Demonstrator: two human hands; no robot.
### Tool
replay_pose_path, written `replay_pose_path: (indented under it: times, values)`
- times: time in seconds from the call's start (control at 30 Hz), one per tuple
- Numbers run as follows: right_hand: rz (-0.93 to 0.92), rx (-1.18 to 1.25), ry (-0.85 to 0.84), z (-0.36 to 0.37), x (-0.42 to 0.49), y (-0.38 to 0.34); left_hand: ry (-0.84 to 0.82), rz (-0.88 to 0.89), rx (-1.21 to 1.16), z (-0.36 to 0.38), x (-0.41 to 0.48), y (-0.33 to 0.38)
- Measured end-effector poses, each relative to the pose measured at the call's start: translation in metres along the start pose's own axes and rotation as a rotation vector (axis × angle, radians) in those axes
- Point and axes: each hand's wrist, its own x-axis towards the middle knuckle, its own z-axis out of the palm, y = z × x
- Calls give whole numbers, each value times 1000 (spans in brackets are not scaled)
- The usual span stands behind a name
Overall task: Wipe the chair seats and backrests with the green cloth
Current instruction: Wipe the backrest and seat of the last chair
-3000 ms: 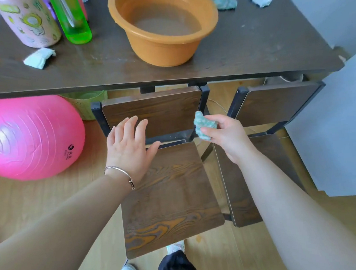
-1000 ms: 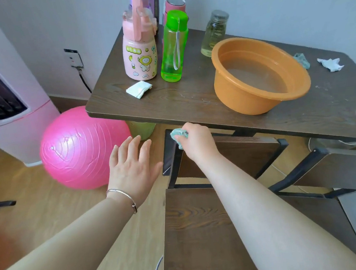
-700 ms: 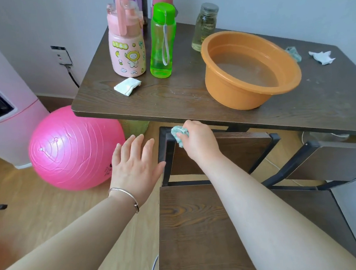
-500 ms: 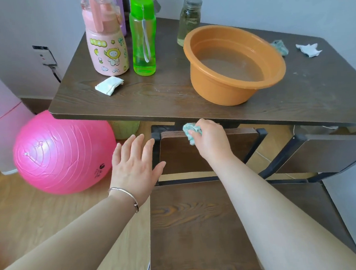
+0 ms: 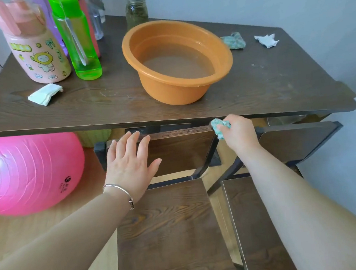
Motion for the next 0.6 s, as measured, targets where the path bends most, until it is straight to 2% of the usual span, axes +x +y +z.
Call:
replay_pose_path:
  times: [0.13, 0.27, 0.43, 0.6]
  values:
    - [30, 141, 75, -9, 5, 13, 3, 21, -6, 3, 11, 21]
    - [47, 220, -9, 7, 3, 19, 3, 31, 20, 5, 19, 29]
    - [66, 261, -22, 9, 5, 14, 4, 1, 24, 4, 22, 24]
    - [-25, 256, -44, 18, -7, -16, 8, -23, 19, 2, 17, 2]
